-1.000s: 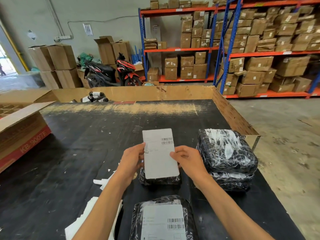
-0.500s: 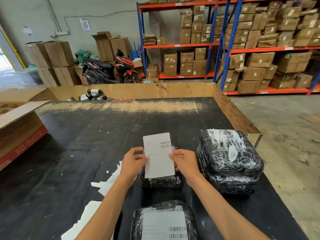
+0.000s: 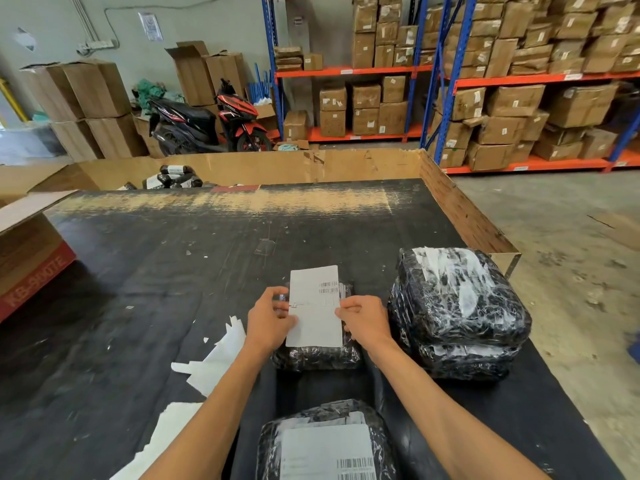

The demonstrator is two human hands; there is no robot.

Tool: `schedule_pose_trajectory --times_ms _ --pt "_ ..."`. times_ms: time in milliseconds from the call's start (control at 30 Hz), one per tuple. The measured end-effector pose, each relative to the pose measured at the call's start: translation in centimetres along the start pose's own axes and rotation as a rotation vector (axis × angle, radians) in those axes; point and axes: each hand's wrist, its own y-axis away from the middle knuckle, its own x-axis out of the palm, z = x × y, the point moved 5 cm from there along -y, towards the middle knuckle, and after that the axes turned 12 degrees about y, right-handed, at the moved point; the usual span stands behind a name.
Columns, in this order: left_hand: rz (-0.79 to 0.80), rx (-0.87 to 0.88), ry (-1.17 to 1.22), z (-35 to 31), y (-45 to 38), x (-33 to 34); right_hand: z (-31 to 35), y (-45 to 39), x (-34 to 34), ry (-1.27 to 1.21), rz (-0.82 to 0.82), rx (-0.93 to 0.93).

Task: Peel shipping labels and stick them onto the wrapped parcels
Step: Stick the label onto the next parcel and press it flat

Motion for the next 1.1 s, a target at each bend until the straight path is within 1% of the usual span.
schedule_pose_trajectory --times_ms 200,300,367,500,600,700,767,867,933,1033,1100 --pt "-0.022 0.111 -0.033 -0.5 0.2 0.4 0.1 0.1 0.0 0.138 -0.013 -0.069" --pt "-0.002 0.185 -0.172 -0.8 0.4 1.0 0.5 0.3 0.0 0.204 -0.022 -0.096" --pt "0.040 0.198 -0.266 -0.6 0.3 1.3 0.6 0.5 0.2 0.241 -0.025 -0.112" --pt "0.113 0.174 -0.328 0.3 -0.2 1.4 0.5 0.6 0.7 0.291 -0.038 -0.146" --pt "0.151 0.150 -0.392 1.0 -0.4 1.7 0.9 0.8 1.1 0.382 -0.064 -0.169" --pt "0.188 0.147 -0.466 1.4 -0.7 2.4 1.4 0.6 1.0 0.376 -0.080 -0.230" --pt "0.225 0.102 -0.529 2.0 -1.1 2.9 1.6 0.4 1.1 0.421 -0.047 -0.259" --pt "0.292 -0.009 -0.586 3.2 -1.7 3.4 1.8 -0.1 1.9 0.618 0.022 -0.267" --pt "0.270 -0.012 -0.600 3.2 -2.1 3.3 1.8 -0.7 2.1 0.682 0.044 -0.244" --pt "0.184 0.004 -0.647 2.7 -2.9 3.0 1.6 -1.4 2.4 0.723 0.090 -0.224" --pt "0.150 -0.004 -0.650 2.5 -3.2 3.1 1.7 -1.5 2.8 0.809 0.102 -0.235"
